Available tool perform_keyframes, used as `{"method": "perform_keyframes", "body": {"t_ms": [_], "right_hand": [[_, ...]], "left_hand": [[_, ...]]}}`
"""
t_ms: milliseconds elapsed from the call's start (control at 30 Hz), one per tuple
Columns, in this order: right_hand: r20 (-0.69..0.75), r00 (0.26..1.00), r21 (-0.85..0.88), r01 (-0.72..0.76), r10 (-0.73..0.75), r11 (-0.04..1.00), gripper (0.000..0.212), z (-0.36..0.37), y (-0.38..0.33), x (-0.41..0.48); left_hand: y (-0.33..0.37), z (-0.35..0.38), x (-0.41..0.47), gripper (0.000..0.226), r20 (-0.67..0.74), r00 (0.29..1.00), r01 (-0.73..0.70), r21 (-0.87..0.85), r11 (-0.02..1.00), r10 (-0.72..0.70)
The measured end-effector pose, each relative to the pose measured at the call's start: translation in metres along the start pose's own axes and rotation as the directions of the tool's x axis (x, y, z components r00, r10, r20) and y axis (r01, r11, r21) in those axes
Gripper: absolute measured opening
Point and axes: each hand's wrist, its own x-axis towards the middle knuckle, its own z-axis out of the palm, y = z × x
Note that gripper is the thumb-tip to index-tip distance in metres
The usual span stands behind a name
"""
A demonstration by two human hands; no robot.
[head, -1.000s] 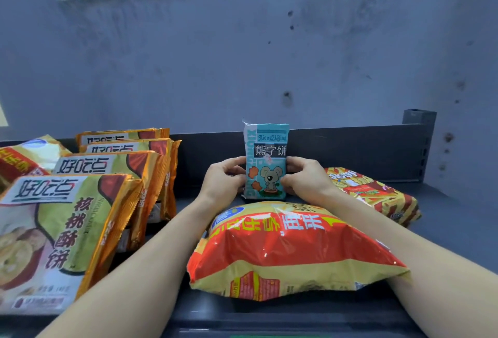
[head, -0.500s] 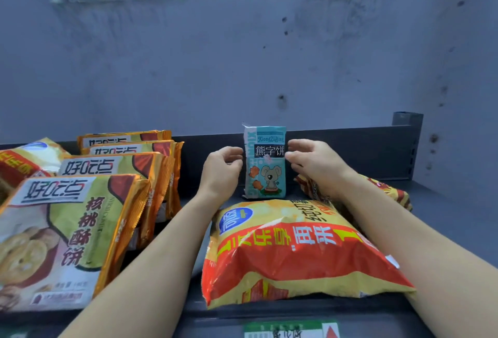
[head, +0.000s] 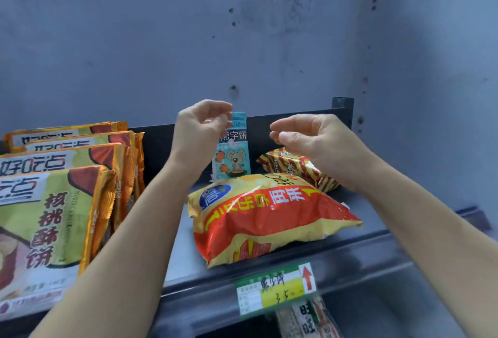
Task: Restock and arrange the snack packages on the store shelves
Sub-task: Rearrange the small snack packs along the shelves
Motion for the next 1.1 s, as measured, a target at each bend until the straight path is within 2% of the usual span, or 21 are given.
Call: {"method": "perform_keyframes", "body": {"t_ms": [133, 333, 633, 733, 867, 1000, 1100], "right_hand": [[-0.047, 0.999, -0.036, 0.008, -0.009, 0.999, 0.019, -0.007, -0.009, -0.027], [-0.079, 0.997, -0.006, 0.023, -0.024, 1.000, 0.015, -0.021, -0.011, -0.074], [-0.108, 0.993, 0.102, -0.043, 0.054, 0.994, 0.019, -0.092, 0.018, -0.174], [-0.066, 0.992, 0.118, -0.100, 0.108, 0.988, 0.018, -0.109, 0.033, -0.205], [0.006, 0.984, 0.141, -0.175, 0.176, 0.974, 0.021, -0.118, 0.059, -0.235], [0.052, 0.965, 0.117, -0.260, 0.256, 0.958, 0.025, -0.120, 0.090, -0.260], [0.083, 0.943, 0.097, -0.330, 0.323, 0.939, 0.020, -0.117, 0.109, -0.274]], "left_hand": [[0.035, -0.004, -0.022, 0.022, 0.103, 0.993, -0.059, -0.032, 0.998, 0.062], [0.087, 0.011, -0.086, 0.021, 0.264, 0.952, -0.164, 0.024, 0.986, 0.152], [0.129, 0.079, -0.189, 0.019, 0.436, 0.896, -0.124, 0.062, 0.990, 0.085], [0.130, 0.099, -0.220, 0.018, 0.488, 0.873, -0.083, 0.107, 0.991, 0.020], [0.117, 0.126, -0.253, 0.016, 0.535, 0.831, 0.039, 0.215, 0.976, -0.151], [0.086, 0.152, -0.277, 0.016, 0.552, 0.767, 0.135, 0.361, 0.923, -0.328], [0.058, 0.167, -0.296, 0.018, 0.556, 0.710, 0.191, 0.438, 0.879, -0.432]]}}
